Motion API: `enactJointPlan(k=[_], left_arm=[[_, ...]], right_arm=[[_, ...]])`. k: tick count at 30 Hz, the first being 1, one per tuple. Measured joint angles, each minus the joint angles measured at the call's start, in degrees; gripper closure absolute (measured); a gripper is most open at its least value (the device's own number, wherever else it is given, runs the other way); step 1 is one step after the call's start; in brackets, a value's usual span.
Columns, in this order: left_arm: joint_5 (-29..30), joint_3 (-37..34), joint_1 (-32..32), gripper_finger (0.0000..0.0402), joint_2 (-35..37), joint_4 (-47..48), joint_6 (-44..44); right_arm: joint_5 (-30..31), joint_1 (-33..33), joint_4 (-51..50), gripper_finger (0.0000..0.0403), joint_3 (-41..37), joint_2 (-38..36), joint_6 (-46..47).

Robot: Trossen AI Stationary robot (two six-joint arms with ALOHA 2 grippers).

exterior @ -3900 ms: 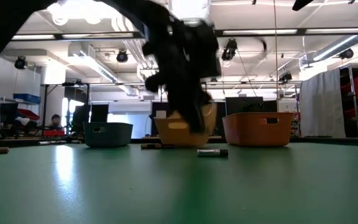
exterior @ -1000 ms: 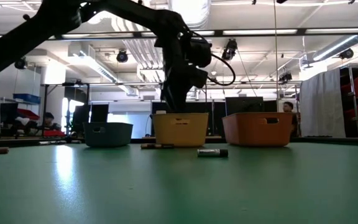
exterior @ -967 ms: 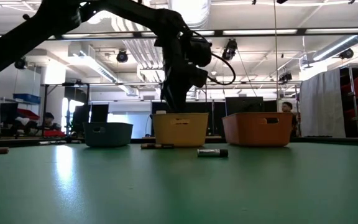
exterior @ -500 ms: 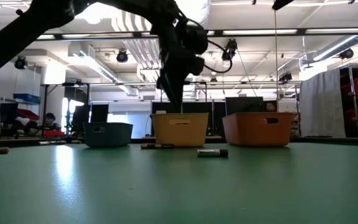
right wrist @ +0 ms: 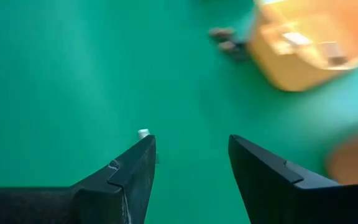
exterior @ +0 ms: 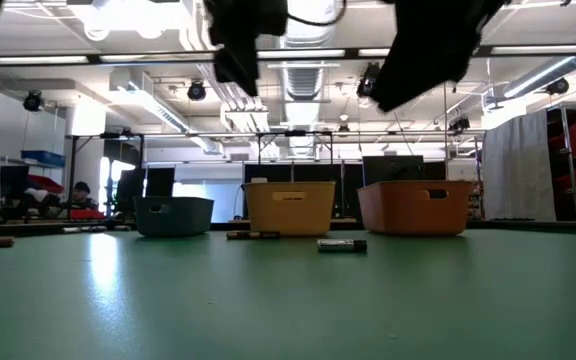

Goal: Sort batteries
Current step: Put the silver battery into the yellow bin

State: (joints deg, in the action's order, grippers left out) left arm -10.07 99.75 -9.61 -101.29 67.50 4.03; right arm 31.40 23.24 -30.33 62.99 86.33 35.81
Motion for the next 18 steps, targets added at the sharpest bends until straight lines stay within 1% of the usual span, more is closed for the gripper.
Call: enactJointPlan(k=[2, 4, 6, 8, 10, 12, 14, 16, 18], left_arm=[[0.05, -7.51, 1.82, 0.0246, 5.2, -4.66, -0.1], [0.04, -15.61, 4.3, 0.0246, 10.48, -11.22, 0.28], [0.08, -23.64, 7.15, 0.0246, 15.02, -20.43, 2.45], [0.5, -31.39, 10.48, 0.0246, 18.58, -31.16, 4.26], [0.71, -38.15, 14.04, 0.0246, 20.69, -42.45, 4.1], [2.52, -44.08, 17.74, 0.0246, 21.16, -53.34, 3.52], [6.72, -48.9, 20.49, 0.0246, 19.42, -62.46, 5.19], [10.69, -52.06, 21.61, 0.0246, 16.02, -69.04, 7.86], [13.9, -53.16, 21.54, 0.0246, 12.24, -73.86, 8.07]], right_arm=[[-4.08, -1.44, 5.46, 0.0206, -1.72, 1.92, -2.93], [-7.73, -2.73, 6.77, 0.0206, -2.08, 3.6, -4.33], [-10.52, -3.57, 4.17, 0.0206, -1.22, 4.46, -4.78], [-11.1, -3.76, -0.38, 0.0206, 1.26, 4.55, -4.19], [-11.05, -3.23, -6.45, 0.0206, 4.11, 4.03, -4.12], [-10.78, -2.14, -12.48, 0.0208, 6.92, 3.14, -4.04], [-10.44, -1.15, -17.82, 0.0211, 9.34, 2.17, -3.12], [-10.38, -0.17, -21.14, 0.0215, 10.74, 1.24, -1.69], [-9.86, 0.74, -21.77, 0.022, 11.27, 0.6, 0.09]])
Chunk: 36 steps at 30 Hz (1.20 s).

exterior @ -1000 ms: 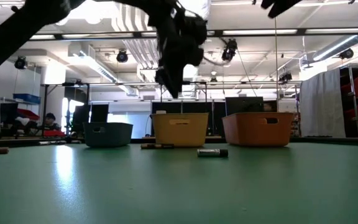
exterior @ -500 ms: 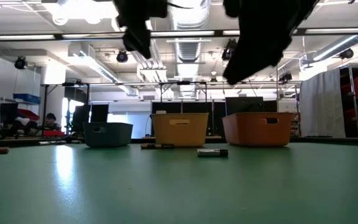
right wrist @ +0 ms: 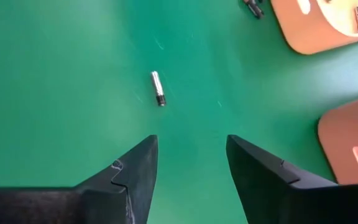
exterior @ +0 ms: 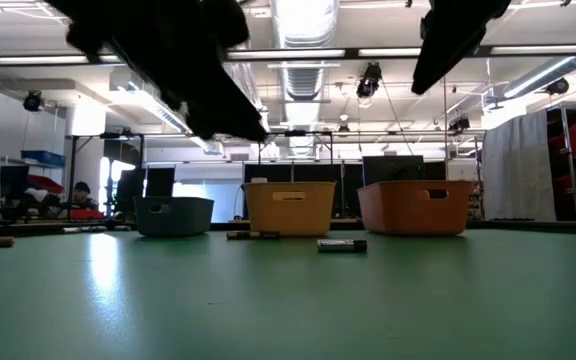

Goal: Sort batteries
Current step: Put the silver battery into the yellow bin

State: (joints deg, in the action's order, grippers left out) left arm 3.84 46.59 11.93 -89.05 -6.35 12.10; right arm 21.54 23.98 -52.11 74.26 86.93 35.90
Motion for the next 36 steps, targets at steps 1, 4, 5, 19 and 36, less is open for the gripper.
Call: enactJointPlan(k=[1, 4, 5, 19, 36], left_arm=[[1.53, -0.04, -0.04, 0.0246, -1.98, -2.24, -0.83], [2.29, 1.7, 0.01, 0.0246, -7.97, -5.66, -5.25], [2.29, 2.95, 0.03, 0.0246, -9.98, -5.53, -5.7], [5.93, 15.49, -0.21, 0.0246, -28.21, -3.67, -6.57], [1.17, 15.67, -1.36, 0.0381, -29.22, 1.13, -3.82]], right_arm=[[0.38, 0.39, -0.08, 0.0222, 0.16, -0.12, 0.66], [1.62, 0.95, 0.06, 0.0229, 0.76, -0.22, 2.6], [1.72, 0.95, 0.13, 0.023, 0.8, -0.2, 3.77], [-0.98, 4.25, -0.6, 0.0255, 0.54, 3.09, 17.58], [-0.99, 3.54, -8.12, 0.0282, 3.8, 2.43, 14.31]])
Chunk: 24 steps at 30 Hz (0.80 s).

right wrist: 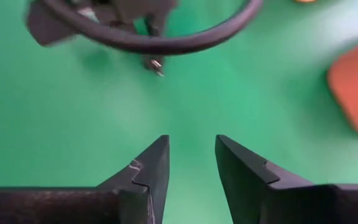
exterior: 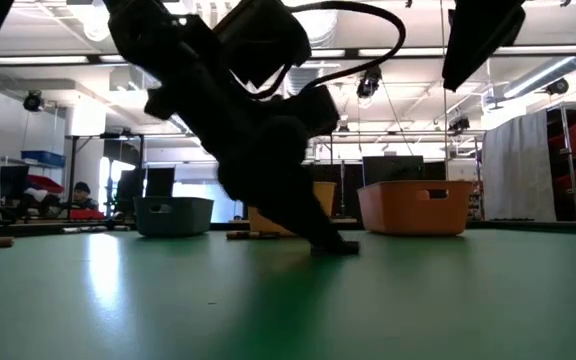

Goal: Sort batteries
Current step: Put the silver battery into the yellow bin

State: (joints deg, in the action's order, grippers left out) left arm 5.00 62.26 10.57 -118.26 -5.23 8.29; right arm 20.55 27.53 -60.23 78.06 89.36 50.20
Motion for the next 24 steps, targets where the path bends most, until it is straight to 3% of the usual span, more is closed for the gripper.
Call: enactJointPlan(k=[7, 10, 14, 19, 24], left_arm=[[2.18, -0.48, -4.23, 0.0392, 16.03, 11.12, -3.31], [2.18, -0.28, -8.97, 0.0392, 24.07, 14.55, -4.5], [1.54, 0.98, -18.98, 0.0393, 28.82, 18.47, -6.17], [-4.29, 9.59, -32.78, 0.0394, 23.77, 30.25, -12.19], [-10.76, 22.03, -39.37, 0.0394, 12.15, 37.43, -18.0]], right_arm=[[0.49, -4.32, -2.72, 0.0291, 4.69, -0.11, -7.71], [1.03, -6.58, -1.81, 0.0295, 5.69, -0.09, -9.87], [3.53, -9.07, 0.28, 0.0302, 5.9, 0.0, -11.68], [3.44, -12.1, 2.8, 0.0311, 6.67, 0.07, -15.25], [3.44, -15.45, 3.4, 0.0319, 8.99, 0.07, -17.44]])
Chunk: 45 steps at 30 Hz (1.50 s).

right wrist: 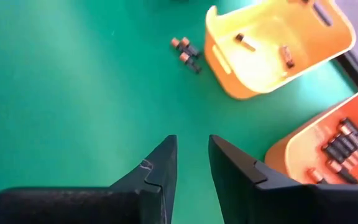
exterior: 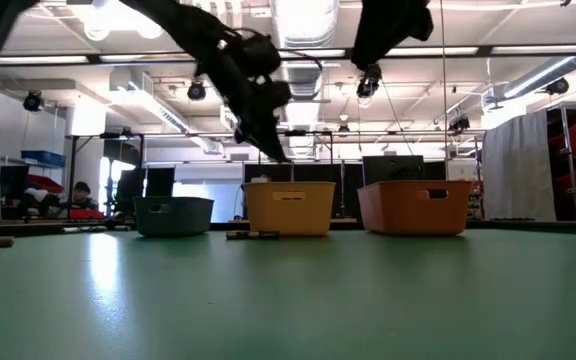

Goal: Sort batteries
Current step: Put the silver battery into the yellow bin, then put the gold battery into the blue bin

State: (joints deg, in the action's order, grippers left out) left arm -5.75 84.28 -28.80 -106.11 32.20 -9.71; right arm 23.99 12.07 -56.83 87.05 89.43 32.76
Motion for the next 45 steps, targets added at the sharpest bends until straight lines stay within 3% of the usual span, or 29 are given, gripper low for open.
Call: enactJointPlan(k=[8, 14, 18, 36, 45], left_arm=[[-0.32, 17.2, -2.2, 0.0391, -15.88, 12.81, -3.54], [-0.34, 21.93, -2.26, 0.0389, -21.23, 16.41, -3.93], [-0.34, 21.41, -2.32, 0.0388, -22.05, 16.82, -3.43], [-0.29, 19.94, -2.27, 0.0321, -21.47, 15.35, -4.66], [-3.76, 18.29, -1.22, 0.0322, -6.85, 15.52, 1.81]], right_arm=[[0.02, -2.95, 0.16, 0.0314, 4.14, 0.0, -2.63], [0.07, -3.43, 0.13, 0.0303, 5.48, -0.01, -2.85], [0.09, -3.6, 0.08, 0.0298, 5.48, -0.02, -2.87], [0.09, -4.35, 0.01, 0.0298, 5.48, -0.31, -3.84], [3.84, -4.22, -0.09, 0.0281, 5.48, -3.32, -6.97]])
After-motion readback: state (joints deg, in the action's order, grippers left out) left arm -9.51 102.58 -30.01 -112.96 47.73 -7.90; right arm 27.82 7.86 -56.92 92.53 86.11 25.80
